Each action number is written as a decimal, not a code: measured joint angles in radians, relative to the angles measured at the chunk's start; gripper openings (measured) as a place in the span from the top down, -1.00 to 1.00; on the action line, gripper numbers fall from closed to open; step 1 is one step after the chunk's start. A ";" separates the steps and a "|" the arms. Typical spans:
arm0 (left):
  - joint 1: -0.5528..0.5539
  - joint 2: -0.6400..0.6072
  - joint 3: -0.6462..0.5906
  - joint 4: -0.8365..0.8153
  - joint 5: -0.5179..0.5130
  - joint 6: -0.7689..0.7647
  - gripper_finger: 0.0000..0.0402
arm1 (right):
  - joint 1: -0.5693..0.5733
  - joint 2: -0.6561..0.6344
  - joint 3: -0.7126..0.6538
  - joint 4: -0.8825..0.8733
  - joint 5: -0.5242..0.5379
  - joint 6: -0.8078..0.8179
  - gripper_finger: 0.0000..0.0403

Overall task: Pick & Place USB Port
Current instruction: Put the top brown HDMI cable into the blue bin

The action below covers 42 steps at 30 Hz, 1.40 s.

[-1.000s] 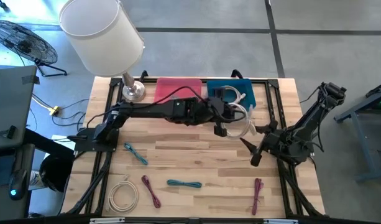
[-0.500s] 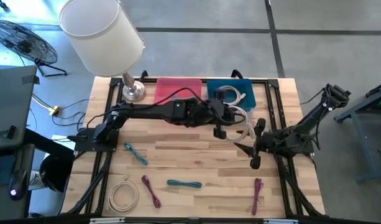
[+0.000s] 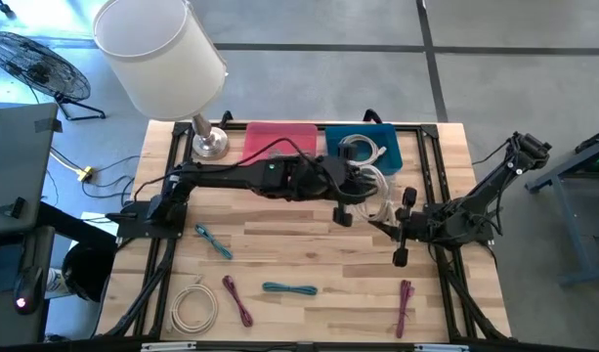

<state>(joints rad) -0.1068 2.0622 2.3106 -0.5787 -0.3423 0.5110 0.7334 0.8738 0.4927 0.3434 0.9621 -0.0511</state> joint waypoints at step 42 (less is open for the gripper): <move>-0.385 -0.253 0.035 -0.994 -0.664 -0.576 0.65 | -1.083 0.129 0.576 -1.011 -0.443 0.122 0.86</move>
<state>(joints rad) -0.4919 1.8088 2.3451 -1.5727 -1.0063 -0.0654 -0.3495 1.0032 1.0691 -0.6680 0.5191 0.0708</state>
